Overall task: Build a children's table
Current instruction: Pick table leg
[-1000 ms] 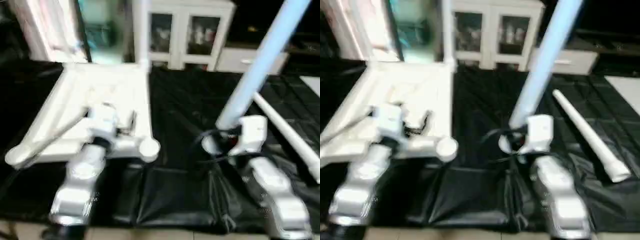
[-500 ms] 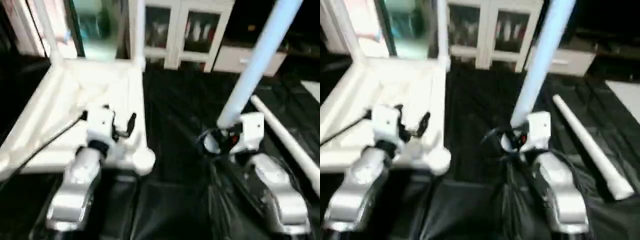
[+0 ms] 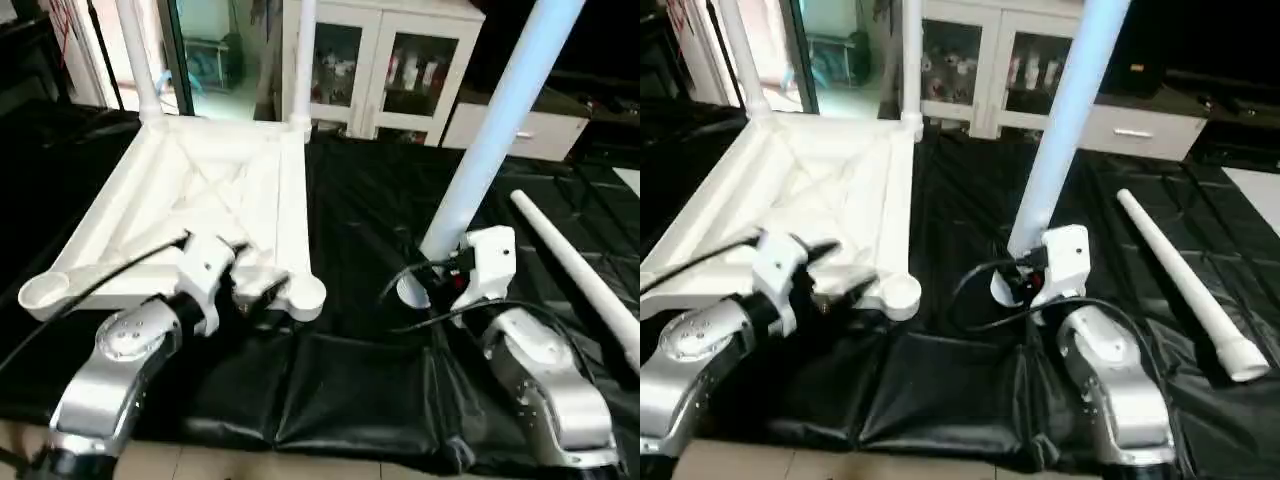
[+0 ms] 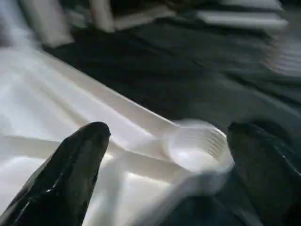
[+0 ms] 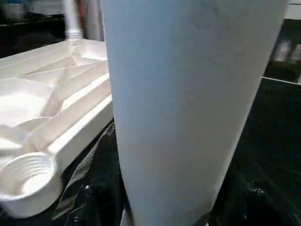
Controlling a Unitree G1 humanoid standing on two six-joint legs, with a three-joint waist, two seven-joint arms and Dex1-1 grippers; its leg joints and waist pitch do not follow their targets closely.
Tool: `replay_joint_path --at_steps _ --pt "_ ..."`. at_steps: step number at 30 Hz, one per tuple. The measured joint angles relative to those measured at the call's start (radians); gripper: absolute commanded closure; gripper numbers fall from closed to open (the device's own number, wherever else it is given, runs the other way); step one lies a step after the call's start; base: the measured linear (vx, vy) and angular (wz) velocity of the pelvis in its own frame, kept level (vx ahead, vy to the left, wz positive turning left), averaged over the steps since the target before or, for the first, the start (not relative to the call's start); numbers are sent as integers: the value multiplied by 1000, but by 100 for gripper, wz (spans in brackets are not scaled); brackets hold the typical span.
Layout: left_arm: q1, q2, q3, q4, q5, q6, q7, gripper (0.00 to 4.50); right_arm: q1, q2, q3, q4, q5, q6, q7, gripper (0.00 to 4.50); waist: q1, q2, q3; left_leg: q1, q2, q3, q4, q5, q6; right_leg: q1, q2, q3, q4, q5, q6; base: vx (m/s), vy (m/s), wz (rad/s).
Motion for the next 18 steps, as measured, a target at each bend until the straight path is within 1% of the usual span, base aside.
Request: replay_joint_path --at_steps 1,3,4,5,7,8,10,12,14,16,17,18 --pt "-25 25 -14 43 12 -7 -40 1 0 -10 1 -1 17 1 27 263 0 0 0 2 0 0 -1 2 0 -1 0 0 1 0 0 0 0 0" --pt "-80 65 -30 138 51 -39 -101 1 1 -44 5 -3 43 2 86 263 1 1 1 -2 0 0 -4 8 -3 -3 0 0 1 1 0 0 0 0" --pt "-125 82 -38 201 77 -65 -130 1 2 -70 13 -7 49 2 125 263 1 1 1 -2 1 0 -7 16 3 -4 1 -1 2 2 0 0 0 0" --pt "-152 95 -40 236 89 -82 -146 1 2 -81 15 -10 50 2 149 263 2 0 0 0 1 0 -8 16 3 -4 1 -1 2 3 -1 0 0 0" --pt "-211 131 -67 305 120 -127 -196 1 3 -105 20 -13 51 3 194 263 3 -1 0 -4 1 1 -8 28 3 -5 0 0 2 18 0 0 0 0" --pt "-230 150 -82 331 135 -146 -220 1 3 -113 23 -14 52 3 209 263 3 -1 0 -4 2 1 -8 30 2 -5 0 0 2 21 0 0 0 0" --pt "-253 171 -100 369 151 -171 -261 1 3 -123 25 -15 57 4 229 263 2 -1 0 -5 3 2 -9 30 2 -6 0 -1 2 21 0 25 0 0" --pt "-264 174 -111 388 152 -181 -296 1 3 -129 25 -15 64 4 238 263 2 -1 0 -8 5 3 -9 30 1 -8 0 -2 2 23 -3 53 0 0" --pt "-270 174 -118 401 150 -183 -330 30 2 -132 25 -15 71 4 240 263 3 -2 -1 -12 6 6 -12 30 2 -14 1 -2 1 22 -3 59 1 1" --pt "-285 175 -120 416 144 -190 -361 40 2 -134 25 -14 72 4 242 263 6 -2 -1 -15 6 11 -14 30 3 -21 0 -2 1 21 -4 63 10 -1" --pt "-292 175 -120 420 134 -190 -381 50 2 -134 25 -14 73 4 244 263 8 -2 -1 -15 6 14 -15 33 7 -22 0 -2 1 21 -4 55 13 -2" --pt "-295 174 -120 422 131 -193 -393 50 2 -134 25 -14 73 4 245 263 9 -2 -1 -15 7 16 -17 33 7 -22 0 -2 1 21 -5 0 0 0"
